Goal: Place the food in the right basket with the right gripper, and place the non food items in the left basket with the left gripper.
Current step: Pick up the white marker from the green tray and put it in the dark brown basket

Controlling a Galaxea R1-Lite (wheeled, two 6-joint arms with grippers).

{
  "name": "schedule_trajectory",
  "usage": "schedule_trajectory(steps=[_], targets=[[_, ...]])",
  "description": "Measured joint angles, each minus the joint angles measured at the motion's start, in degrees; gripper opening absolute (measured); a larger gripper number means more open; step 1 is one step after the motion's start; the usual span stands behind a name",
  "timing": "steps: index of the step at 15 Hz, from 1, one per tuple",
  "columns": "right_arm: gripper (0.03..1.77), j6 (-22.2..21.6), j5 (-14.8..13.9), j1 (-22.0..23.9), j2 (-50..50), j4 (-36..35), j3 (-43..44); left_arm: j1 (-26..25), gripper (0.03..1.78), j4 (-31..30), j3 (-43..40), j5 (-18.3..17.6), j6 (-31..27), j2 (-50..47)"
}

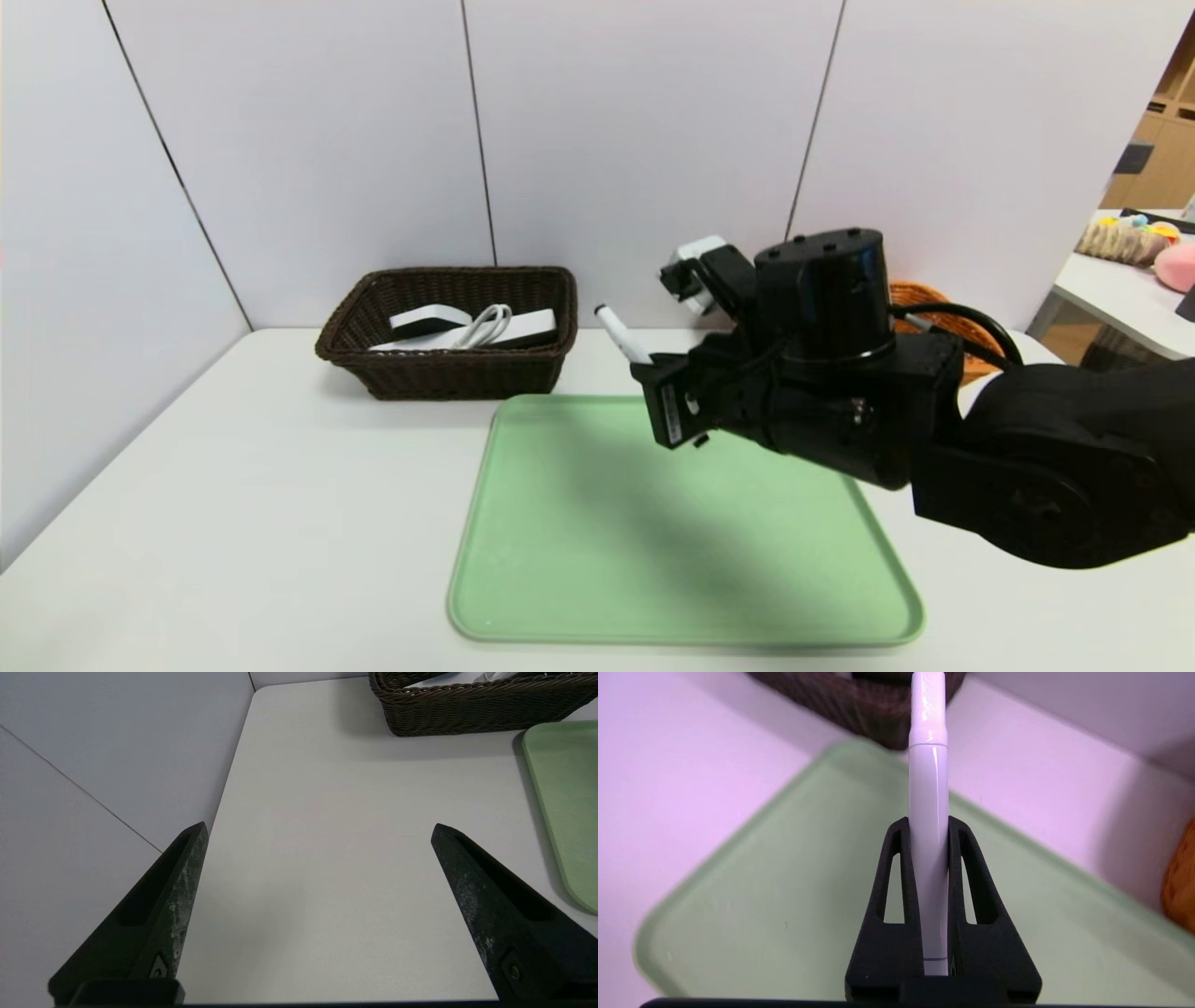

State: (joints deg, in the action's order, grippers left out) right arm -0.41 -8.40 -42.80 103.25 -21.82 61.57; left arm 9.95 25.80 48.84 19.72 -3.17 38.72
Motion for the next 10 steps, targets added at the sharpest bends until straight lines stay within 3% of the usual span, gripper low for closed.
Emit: schedule_trajectory(steps=[10], targets=[[0.19,-1.43,-4.13,0.11,18.55,-1.49,34.23,-0.02,1.69,0.27,-2.58,0.37,-0.41,0.04]])
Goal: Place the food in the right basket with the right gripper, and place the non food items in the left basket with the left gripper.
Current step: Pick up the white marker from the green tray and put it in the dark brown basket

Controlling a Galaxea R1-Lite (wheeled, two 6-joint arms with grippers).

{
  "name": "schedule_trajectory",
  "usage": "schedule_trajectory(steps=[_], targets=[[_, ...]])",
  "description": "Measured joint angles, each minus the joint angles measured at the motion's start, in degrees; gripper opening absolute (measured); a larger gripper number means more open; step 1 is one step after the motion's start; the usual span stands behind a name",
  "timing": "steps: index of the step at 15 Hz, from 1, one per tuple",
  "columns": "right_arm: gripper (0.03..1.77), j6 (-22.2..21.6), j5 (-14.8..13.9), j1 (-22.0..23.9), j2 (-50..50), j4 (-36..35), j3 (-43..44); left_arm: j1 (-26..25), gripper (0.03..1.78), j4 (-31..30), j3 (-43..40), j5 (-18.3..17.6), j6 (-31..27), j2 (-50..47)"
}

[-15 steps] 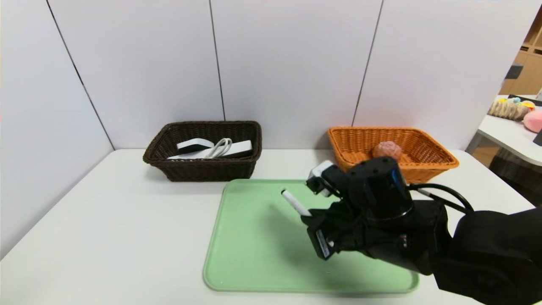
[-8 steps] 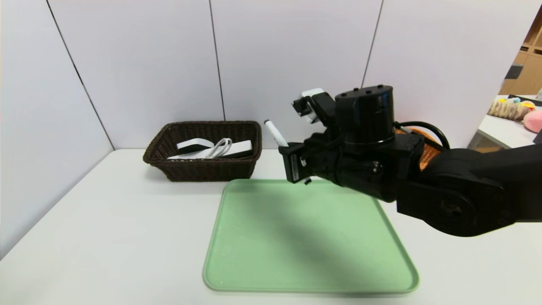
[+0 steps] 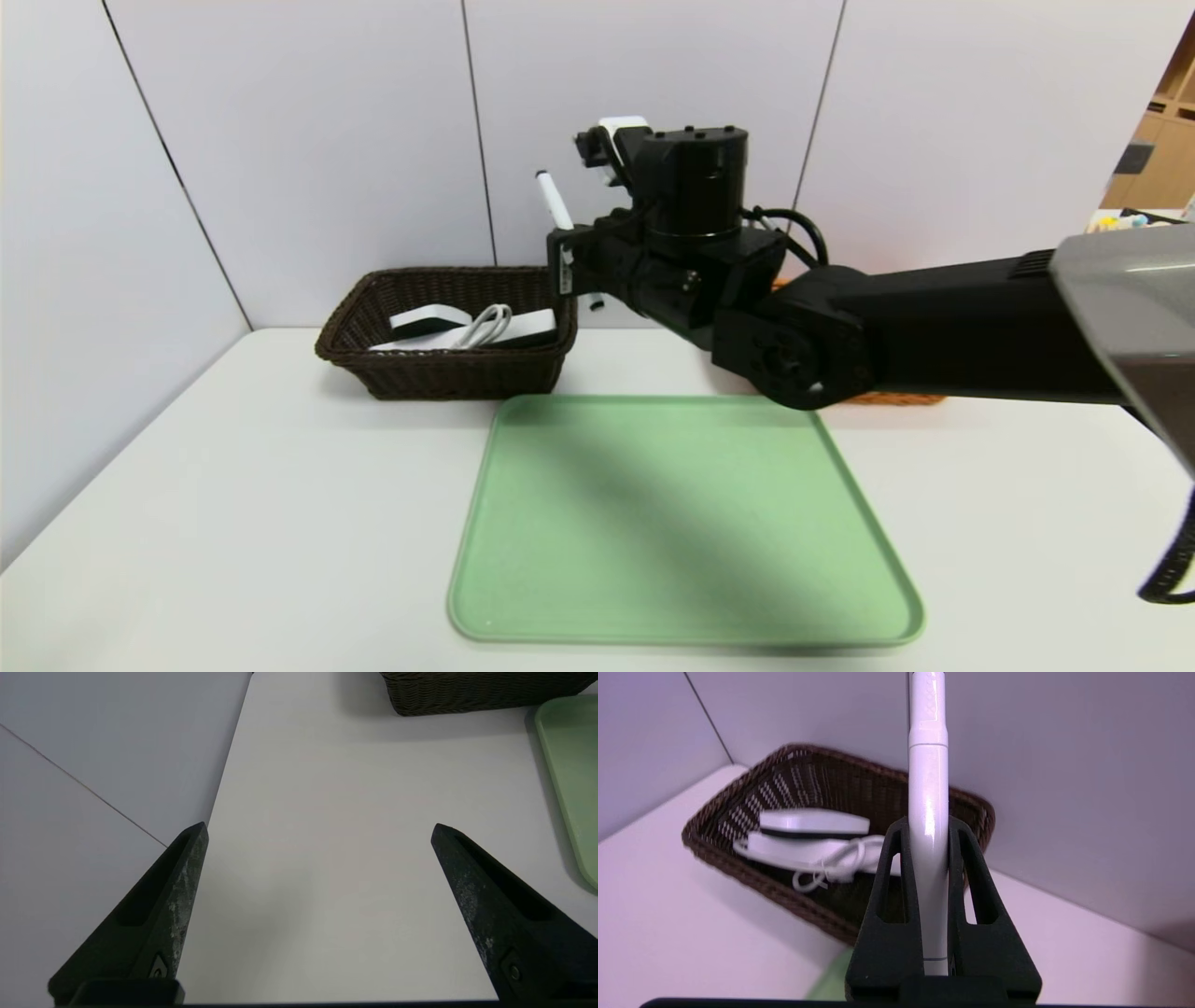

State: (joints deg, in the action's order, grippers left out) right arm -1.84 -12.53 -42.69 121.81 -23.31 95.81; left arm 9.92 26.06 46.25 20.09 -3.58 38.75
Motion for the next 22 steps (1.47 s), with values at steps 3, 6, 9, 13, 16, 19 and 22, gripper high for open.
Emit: schedule_trajectory(steps=[3,6,9,13,16,19,22], targets=[[0.19,0.02,-0.63,0.41,8.35,-2.34,12.04,0.00,1.69,0.04,-1.79,0.41,0.00,-0.30],[0.19,-0.13,-0.59,0.35,15.35,-5.16,16.07,0.00,1.69,0.12,-2.95,0.41,0.00,-0.78],[0.19,-0.24,0.57,0.52,20.58,-15.12,16.70,0.00,1.69,0.52,-4.02,0.41,-0.16,-1.33],[0.19,-0.05,1.62,0.52,23.86,-20.26,16.79,0.00,1.69,0.50,-4.91,0.44,-0.51,-1.55],[0.19,0.13,2.12,0.52,25.12,-21.67,16.79,0.00,1.69,0.50,-5.02,0.41,-0.60,-1.50],[0.44,0.90,1.87,0.52,25.54,-21.78,16.76,0.00,1.69,0.43,-5.24,0.38,-0.62,-1.38],[0.84,1.91,1.82,0.52,25.88,-21.78,16.70,0.00,1.69,0.37,-5.38,0.35,-0.57,-1.24]])
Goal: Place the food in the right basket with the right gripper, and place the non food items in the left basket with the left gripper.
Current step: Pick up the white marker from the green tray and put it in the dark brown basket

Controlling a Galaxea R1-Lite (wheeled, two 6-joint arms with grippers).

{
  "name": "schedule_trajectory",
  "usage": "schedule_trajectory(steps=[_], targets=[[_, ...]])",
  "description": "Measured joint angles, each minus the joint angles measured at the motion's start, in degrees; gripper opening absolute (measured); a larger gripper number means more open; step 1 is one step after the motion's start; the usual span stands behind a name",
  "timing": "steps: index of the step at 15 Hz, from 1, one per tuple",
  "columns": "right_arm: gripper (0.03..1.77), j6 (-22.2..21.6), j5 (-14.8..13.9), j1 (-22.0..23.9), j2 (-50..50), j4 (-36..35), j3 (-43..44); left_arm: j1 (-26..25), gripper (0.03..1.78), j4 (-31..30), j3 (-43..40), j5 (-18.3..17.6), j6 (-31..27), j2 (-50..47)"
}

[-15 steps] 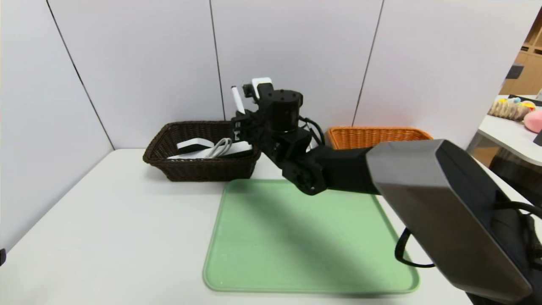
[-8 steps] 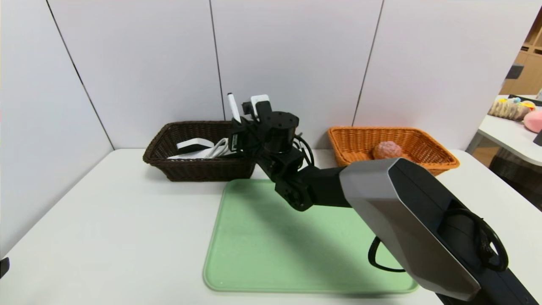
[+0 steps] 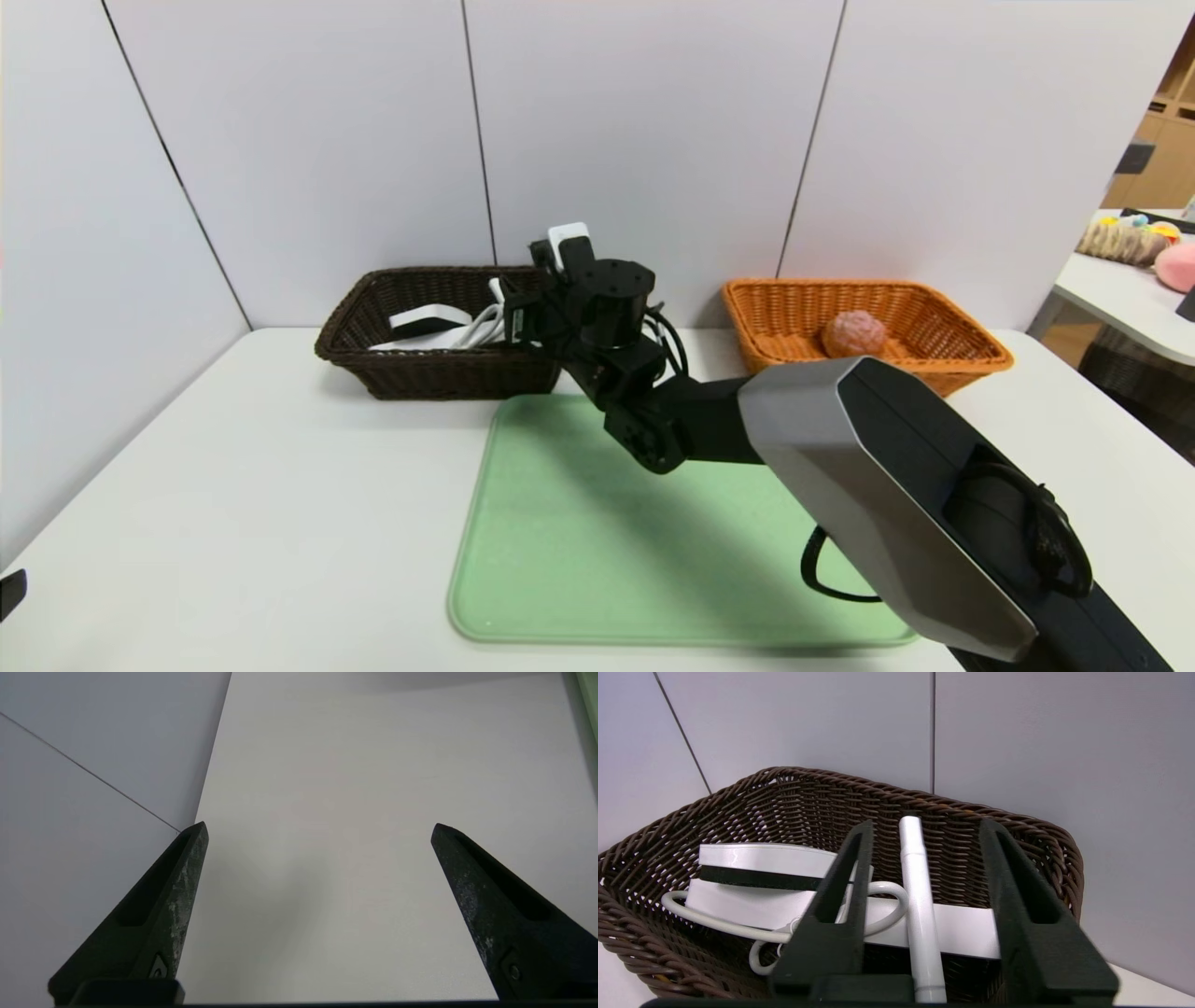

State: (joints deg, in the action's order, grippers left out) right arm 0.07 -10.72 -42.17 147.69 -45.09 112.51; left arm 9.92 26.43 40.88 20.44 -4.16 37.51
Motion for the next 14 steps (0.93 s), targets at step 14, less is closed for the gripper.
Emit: schedule_trajectory(steps=[14], targets=[[1.56,1.08,-1.41,6.28,-26.58,33.61,-1.79,0.18,1.69,-11.41,0.82,-9.89,0.77,3.91]])
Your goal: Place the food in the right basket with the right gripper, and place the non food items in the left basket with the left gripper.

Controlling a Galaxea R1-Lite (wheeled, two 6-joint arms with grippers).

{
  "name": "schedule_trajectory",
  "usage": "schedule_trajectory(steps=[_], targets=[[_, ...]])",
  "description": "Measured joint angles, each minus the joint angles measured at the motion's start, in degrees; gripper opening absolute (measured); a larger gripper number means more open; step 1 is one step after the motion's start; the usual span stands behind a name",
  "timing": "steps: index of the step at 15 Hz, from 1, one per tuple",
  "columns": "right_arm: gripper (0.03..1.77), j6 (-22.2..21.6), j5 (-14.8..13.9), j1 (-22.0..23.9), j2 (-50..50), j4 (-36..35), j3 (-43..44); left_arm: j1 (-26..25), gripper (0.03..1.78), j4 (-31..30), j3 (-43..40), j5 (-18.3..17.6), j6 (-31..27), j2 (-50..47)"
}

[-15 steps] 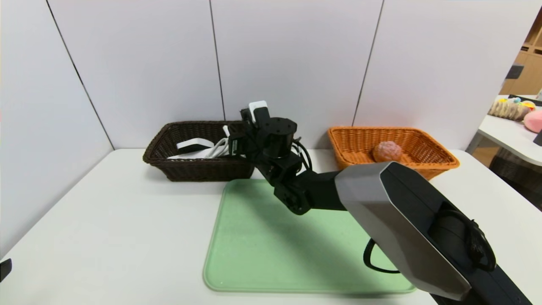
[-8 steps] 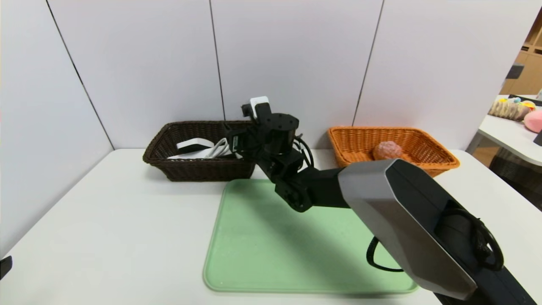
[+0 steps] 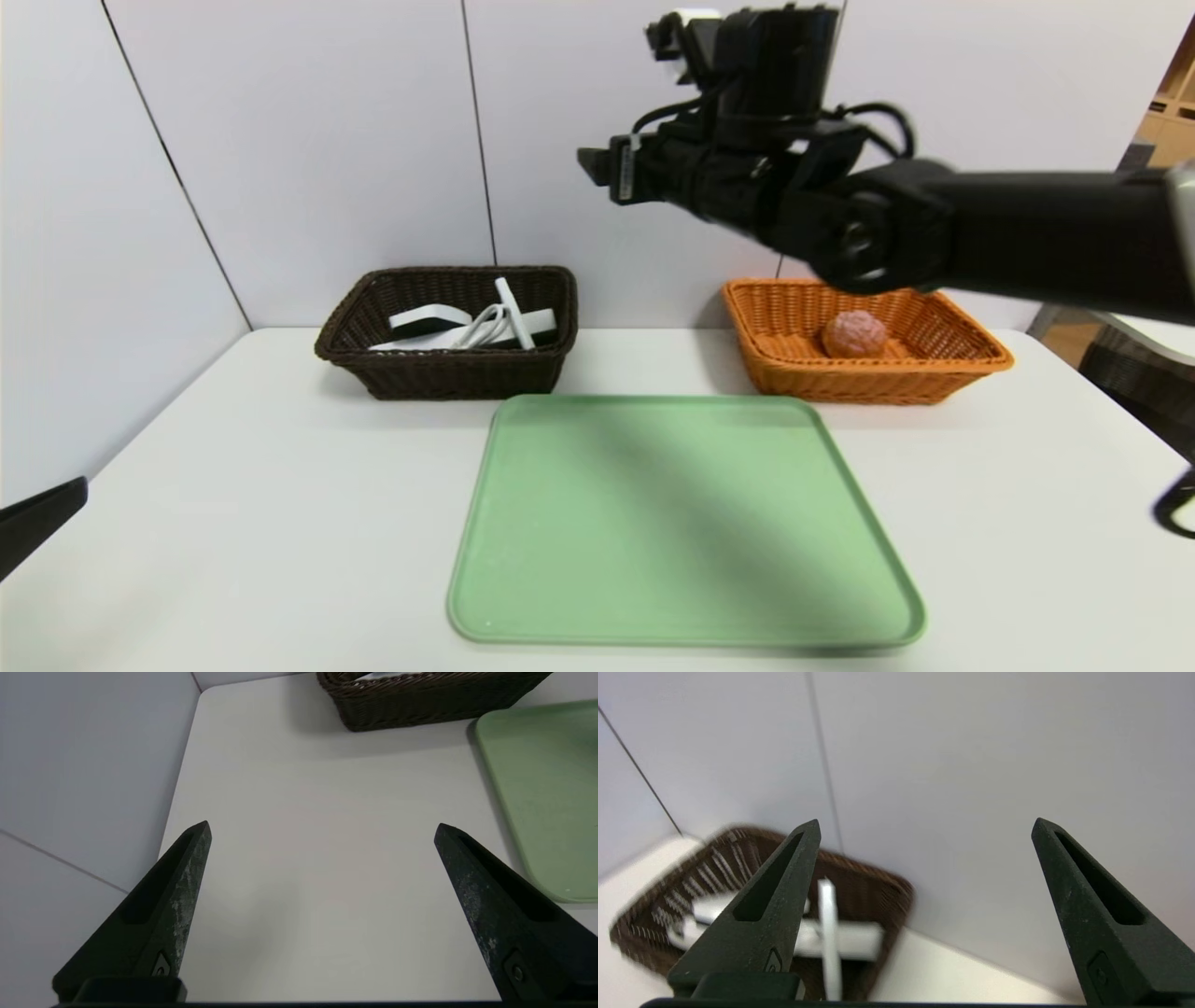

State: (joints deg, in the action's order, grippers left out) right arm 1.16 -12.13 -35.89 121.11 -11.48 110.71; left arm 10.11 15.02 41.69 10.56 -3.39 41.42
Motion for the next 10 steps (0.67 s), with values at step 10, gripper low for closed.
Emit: schedule_trajectory(steps=[10], targets=[[1.67,1.71,6.44,15.58,-35.89,68.82,-30.34,0.06,1.69,2.95,3.43,-1.49,0.09,6.67]])
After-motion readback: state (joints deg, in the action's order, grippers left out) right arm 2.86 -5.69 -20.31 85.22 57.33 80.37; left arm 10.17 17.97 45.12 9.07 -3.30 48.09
